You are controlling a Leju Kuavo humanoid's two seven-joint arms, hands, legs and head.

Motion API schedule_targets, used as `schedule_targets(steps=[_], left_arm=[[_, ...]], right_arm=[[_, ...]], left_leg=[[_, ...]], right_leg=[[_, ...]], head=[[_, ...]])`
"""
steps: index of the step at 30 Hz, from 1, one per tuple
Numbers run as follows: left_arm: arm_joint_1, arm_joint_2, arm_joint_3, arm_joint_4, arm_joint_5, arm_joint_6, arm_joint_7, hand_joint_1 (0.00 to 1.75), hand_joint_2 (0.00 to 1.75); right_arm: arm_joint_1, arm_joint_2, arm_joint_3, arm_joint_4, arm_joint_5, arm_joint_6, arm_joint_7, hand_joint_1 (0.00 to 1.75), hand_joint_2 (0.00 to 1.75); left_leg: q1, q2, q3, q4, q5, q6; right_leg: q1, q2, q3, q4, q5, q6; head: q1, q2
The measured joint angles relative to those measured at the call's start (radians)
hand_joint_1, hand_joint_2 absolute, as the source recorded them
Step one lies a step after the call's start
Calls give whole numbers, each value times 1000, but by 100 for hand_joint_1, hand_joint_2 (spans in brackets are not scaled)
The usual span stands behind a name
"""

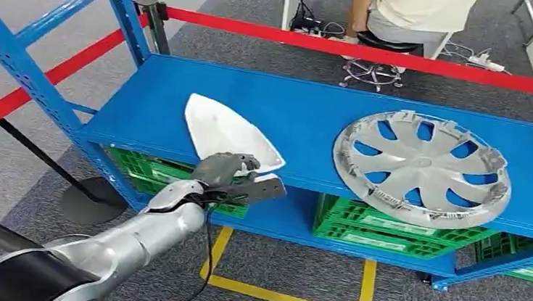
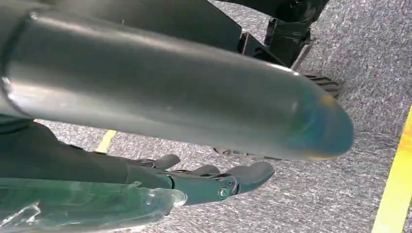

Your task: Take the parts from the cabinet and place them on the table.

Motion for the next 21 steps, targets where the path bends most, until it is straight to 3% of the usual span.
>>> schedule_targets(steps=[21], left_arm=[[-8,11,-5,3,-122,95,27,175,175]], right_arm=[[1,0,-10,0,11,1,-5,0,0]], left_leg=[[0,0,0,0,0,0]], right_leg=[[0,0,0,0,0,0]], head=[[0,0]])
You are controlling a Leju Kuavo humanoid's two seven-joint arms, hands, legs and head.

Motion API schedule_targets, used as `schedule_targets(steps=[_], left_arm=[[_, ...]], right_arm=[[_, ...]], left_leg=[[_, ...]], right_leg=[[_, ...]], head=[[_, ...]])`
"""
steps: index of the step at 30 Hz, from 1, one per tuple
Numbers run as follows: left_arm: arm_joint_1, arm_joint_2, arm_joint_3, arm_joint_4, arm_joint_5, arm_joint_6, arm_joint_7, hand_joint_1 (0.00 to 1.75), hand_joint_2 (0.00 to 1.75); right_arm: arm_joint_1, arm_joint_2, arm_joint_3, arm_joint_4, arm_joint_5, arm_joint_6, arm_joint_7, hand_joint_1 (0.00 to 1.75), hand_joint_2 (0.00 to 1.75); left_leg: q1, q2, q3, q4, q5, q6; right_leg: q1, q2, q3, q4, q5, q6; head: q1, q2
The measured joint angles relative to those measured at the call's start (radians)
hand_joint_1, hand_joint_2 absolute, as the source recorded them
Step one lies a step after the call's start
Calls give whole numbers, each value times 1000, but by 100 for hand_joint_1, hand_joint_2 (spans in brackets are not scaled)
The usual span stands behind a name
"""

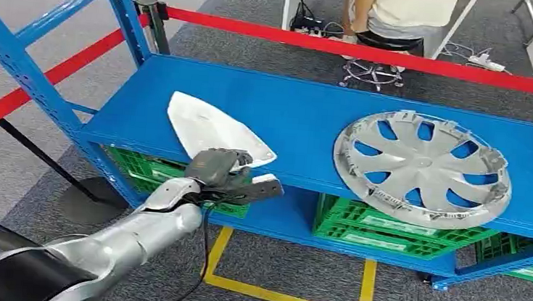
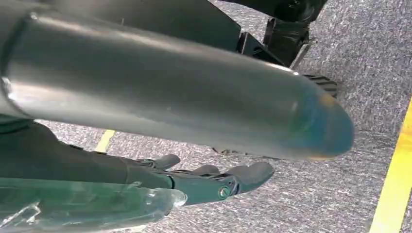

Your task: Take the parts from the cabinet and place them on the table.

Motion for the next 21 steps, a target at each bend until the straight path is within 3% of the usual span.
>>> schedule_targets(steps=[3,6,13,21], left_arm=[[-41,7,-24,-14,-77,53,4,175,175],[-69,10,-39,-28,-96,56,5,157,175],[-85,18,-72,-64,-180,60,24,157,175],[-90,23,-88,-87,-178,59,23,157,175]], right_arm=[[0,0,-8,0,7,2,-1,0,0],[-1,0,-9,0,10,2,-2,0,0],[-4,0,-17,0,20,7,-5,0,0],[-6,0,-23,0,22,11,-10,0,0]], left_leg=[[0,0,0,0,0,0],[0,0,0,0,0,0],[0,0,0,0,0,0],[0,0,0,0,0,0]], right_leg=[[0,0,0,0,0,0],[0,0,0,0,0,0],[0,0,0,0,0,0],[0,0,0,0,0,0]], head=[[0,0],[0,0],[0,0],[0,0]])
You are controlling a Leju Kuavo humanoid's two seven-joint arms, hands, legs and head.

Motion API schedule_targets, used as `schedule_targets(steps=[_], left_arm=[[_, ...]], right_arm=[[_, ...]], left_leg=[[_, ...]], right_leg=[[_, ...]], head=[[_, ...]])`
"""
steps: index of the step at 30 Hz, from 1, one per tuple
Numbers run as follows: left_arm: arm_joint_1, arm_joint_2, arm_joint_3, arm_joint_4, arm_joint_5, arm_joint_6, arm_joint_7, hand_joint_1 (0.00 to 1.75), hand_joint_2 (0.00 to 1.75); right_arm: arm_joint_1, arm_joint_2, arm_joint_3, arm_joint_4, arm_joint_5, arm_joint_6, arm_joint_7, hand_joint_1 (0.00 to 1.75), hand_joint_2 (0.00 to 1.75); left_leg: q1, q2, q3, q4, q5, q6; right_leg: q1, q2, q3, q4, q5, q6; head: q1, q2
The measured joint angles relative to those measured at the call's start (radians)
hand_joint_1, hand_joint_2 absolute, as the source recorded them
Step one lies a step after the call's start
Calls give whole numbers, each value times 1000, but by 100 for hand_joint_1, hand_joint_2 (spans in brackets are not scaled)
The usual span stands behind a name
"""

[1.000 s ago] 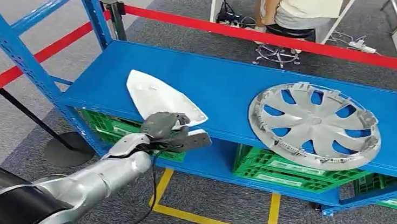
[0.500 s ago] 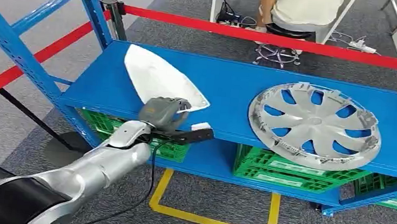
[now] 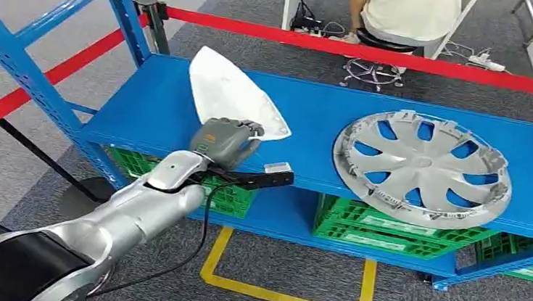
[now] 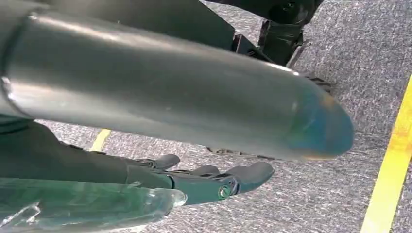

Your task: Take the parts from the cabinet and place them on the table.

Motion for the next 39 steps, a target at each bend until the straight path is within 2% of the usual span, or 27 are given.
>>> schedule_targets(steps=[3,10,27,30,33,35,36,37,38,39], left_arm=[[0,2,0,-12,20,13,-24,157,175],[7,11,0,-52,-13,42,-33,157,175],[34,19,-3,-124,-36,40,-39,157,175],[43,24,-15,-153,-46,28,-39,157,175],[50,30,-26,-177,-48,13,-39,157,175],[55,34,-28,-192,-46,4,-39,157,175],[58,34,-29,-200,-45,1,-39,157,175],[60,35,-31,-207,-42,-3,-37,157,175],[62,36,-32,-211,-38,-5,-37,157,175],[67,38,-33,-214,-35,-6,-36,157,175]], right_arm=[[0,0,-1,0,1,1,-3,0,0],[0,0,-15,0,13,1,-3,0,0],[-1,0,-18,0,24,0,-5,0,0],[-6,0,-18,0,31,0,-5,0,0],[-11,0,-18,0,38,1,-5,0,0],[-13,0,-18,0,42,0,-4,0,0],[-14,0,-18,0,45,-1,-3,0,0],[-13,-1,-18,0,49,-2,-1,0,0],[-14,-1,-18,0,51,-3,1,0,0],[-15,-3,-18,0,53,-4,4,0,0]], left_leg=[[0,0,0,0,0,0],[0,0,0,0,0,0],[-3,0,0,1,-2,2],[-7,-1,-1,3,-4,5],[-13,-1,-1,7,-9,13],[-15,0,-1,7,-5,19],[-9,2,2,-7,0,27],[-5,3,6,-11,3,30],[-3,3,5,-11,4,32],[-4,4,4,-11,5,33]], right_leg=[[0,0,0,0,0,0],[0,0,0,0,0,0],[-3,0,0,-1,0,1],[-6,0,0,-1,-1,4],[-12,0,2,-1,-3,12],[-15,1,4,-6,3,21],[-14,2,4,-4,-2,25],[-14,-2,-10,12,-22,24],[-12,-3,-29,61,-58,23],[-12,-3,-64,145,-101,23]], head=[[0,0],[0,0],[0,0],[0,0],[0,0],[-1,0],[-1,0],[1,0],[4,0],[6,0]])
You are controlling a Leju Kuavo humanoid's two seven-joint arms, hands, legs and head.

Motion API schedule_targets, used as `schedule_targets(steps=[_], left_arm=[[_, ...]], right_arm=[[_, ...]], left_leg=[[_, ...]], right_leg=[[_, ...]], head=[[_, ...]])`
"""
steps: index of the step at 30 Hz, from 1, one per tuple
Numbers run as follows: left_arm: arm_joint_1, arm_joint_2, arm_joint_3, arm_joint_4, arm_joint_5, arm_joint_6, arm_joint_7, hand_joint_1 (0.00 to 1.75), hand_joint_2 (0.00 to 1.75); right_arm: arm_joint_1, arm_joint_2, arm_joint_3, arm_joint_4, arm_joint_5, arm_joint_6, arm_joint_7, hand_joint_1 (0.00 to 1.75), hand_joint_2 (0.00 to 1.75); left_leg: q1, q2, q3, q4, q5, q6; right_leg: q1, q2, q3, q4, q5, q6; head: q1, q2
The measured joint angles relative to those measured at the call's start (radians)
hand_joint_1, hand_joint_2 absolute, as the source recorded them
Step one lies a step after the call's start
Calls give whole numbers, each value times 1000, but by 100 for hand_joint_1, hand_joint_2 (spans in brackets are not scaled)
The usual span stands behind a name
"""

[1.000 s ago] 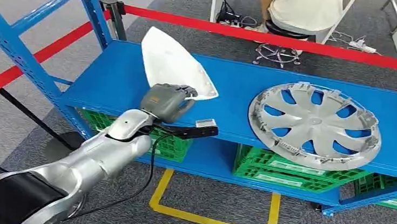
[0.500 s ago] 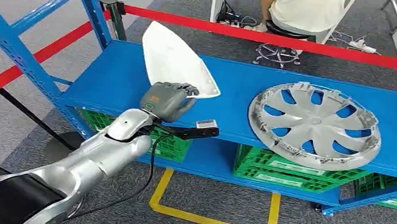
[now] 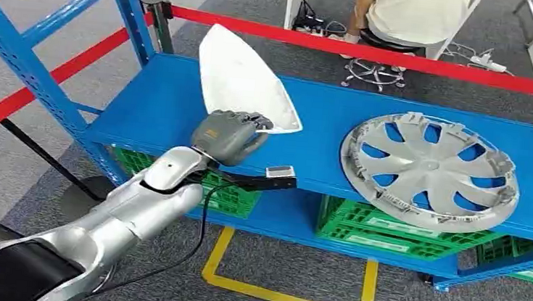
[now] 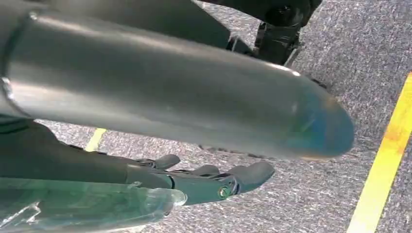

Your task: Take the parts from the cabinet and place them on the table.

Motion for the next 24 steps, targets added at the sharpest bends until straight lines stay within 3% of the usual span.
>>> schedule_targets(steps=[1,2,3,4,6,7,8,9,11,12,13,14,16,17,18,20,22,23,24], left_arm=[[8,3,0,-1,2,0,0,157,175],[17,7,0,-1,7,0,1,157,175],[27,10,0,-1,10,0,0,157,175],[34,11,0,-1,12,0,1,157,175],[38,15,0,-1,21,3,0,157,175],[37,16,0,-1,24,5,0,157,175],[37,18,0,-2,29,8,0,157,175],[38,20,0,-2,30,9,-1,157,175],[41,26,0,-3,33,10,-3,157,175],[43,31,0,-3,35,10,-3,157,175],[43,34,0,-4,38,11,-3,157,175],[43,39,0,-6,39,11,-3,157,175],[44,43,0,-10,42,11,-4,157,175],[47,46,0,-10,42,12,-6,157,175],[50,48,0,-10,42,12,-6,157,175],[54,52,0,-13,42,12,-6,157,175],[54,53,1,-18,42,12,-7,157,175],[53,53,1,-22,42,13,-8,157,175],[52,52,1,-27,42,13,-9,157,175]], right_arm=[[0,-3,0,0,1,-2,3,0,0],[0,-5,0,0,3,-6,6,0,0],[1,-7,0,0,5,-7,9,0,0],[1,-8,0,0,8,-10,9,0,0],[-5,-15,0,0,15,-13,8,0,0],[-10,-20,0,0,18,-16,8,0,0],[-15,-17,0,-2,20,-17,7,0,0],[-15,-18,0,-3,22,-18,4,0,0],[-18,-24,0,-4,28,-21,4,0,0],[-17,-25,-1,-5,31,-25,3,0,0],[-20,-27,-2,-5,34,-25,2,0,0],[-21,-28,-3,-6,38,-24,1,0,0],[-21,-30,-5,-8,46,-24,-2,0,0],[-21,-32,-6,-8,49,-24,-5,0,0],[-21,-34,-6,-8,51,-24,-7,0,0],[-21,-36,-6,-9,51,-24,-9,0,0],[-22,-37,-6,-10,51,-24,-10,0,0],[-23,-37,-6,-10,52,-24,-10,0,0],[-24,-38,-6,-10,52,-24,-10,0,0]], left_leg=[[0,1,-1,0,0,0],[0,1,-1,0,1,-1],[0,2,-2,0,2,-2],[2,2,-3,1,5,-5],[9,0,-7,6,9,-14],[11,-1,-10,11,11,-21],[6,-4,-18,12,15,-30],[4,-5,-18,13,21,-37],[6,-6,-20,10,38,-49],[8,-5,-24,10,42,-56],[10,-1,-32,20,16,-61],[10,2,-46,60,-35,-65],[10,2,-93,215,-146,-71],[10,2,-114,300,-184,-71],[10,2,-117,344,-191,-70],[9,2,-67,305,-143,-61],[4,2,49,150,-99,-43],[-3,2,113,65,-121,-32],[-3,2,134,19,-131,-32]], right_leg=[[1,0,-41,94,-39,2],[1,0,-72,162,-59,3],[1,0,-84,185,-52,4],[0,0,-70,155,-22,5],[-4,-1,16,-18,71,10],[-8,-1,59,-104,90,18],[0,6,77,-116,79,16],[0,13,66,-110,91,1],[4,13,53,-100,93,-9],[2,12,45,-101,101,-22],[0,10,37,-102,109,-36],[0,9,27,-102,118,-47],[3,6,4,-101,135,-55],[5,4,-8,-101,144,-57],[7,2,-19,-101,152,-57],[12,0,-40,-100,168,-55],[15,1,-54,-100,183,-51],[17,1,-59,-100,189,-46],[18,0,-62,-100,196,-40]], head=[[-3,0],[0,0],[-2,0],[-1,0],[-1,0],[-2,0],[3,0],[1,0],[1,0],[2,0],[0,0],[-2,0],[-3,0],[-3,0],[-4,0],[-4,0],[-3,0],[-3,0],[-1,0]])
